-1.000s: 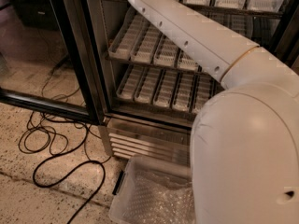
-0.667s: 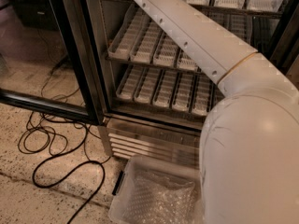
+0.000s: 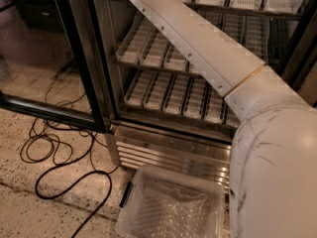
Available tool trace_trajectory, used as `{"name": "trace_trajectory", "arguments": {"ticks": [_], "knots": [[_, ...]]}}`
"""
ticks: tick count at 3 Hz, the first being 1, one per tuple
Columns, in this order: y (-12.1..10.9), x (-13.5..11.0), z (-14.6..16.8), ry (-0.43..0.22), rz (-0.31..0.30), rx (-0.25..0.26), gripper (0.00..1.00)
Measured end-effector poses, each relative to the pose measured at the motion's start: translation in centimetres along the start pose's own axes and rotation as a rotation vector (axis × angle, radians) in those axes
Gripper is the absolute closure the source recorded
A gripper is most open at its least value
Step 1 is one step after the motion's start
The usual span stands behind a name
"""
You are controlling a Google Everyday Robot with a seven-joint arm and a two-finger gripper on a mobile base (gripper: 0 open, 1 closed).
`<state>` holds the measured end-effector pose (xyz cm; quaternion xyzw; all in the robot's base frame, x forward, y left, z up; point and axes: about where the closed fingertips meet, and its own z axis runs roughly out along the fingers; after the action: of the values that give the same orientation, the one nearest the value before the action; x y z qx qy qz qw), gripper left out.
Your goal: Pick coke can from top shelf of fridge
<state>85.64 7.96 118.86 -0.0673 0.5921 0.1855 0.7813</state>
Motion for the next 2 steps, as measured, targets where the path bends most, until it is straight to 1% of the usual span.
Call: {"name": "trace_trajectory", "arguments": {"ticks": [1,2], "knots": [[-1.5,-1.0,-1.8,0.006,0.012,0.071,1.00],[-2.4,-1.5,-5.0,0.015,0.025,0.184,1.00]]}}
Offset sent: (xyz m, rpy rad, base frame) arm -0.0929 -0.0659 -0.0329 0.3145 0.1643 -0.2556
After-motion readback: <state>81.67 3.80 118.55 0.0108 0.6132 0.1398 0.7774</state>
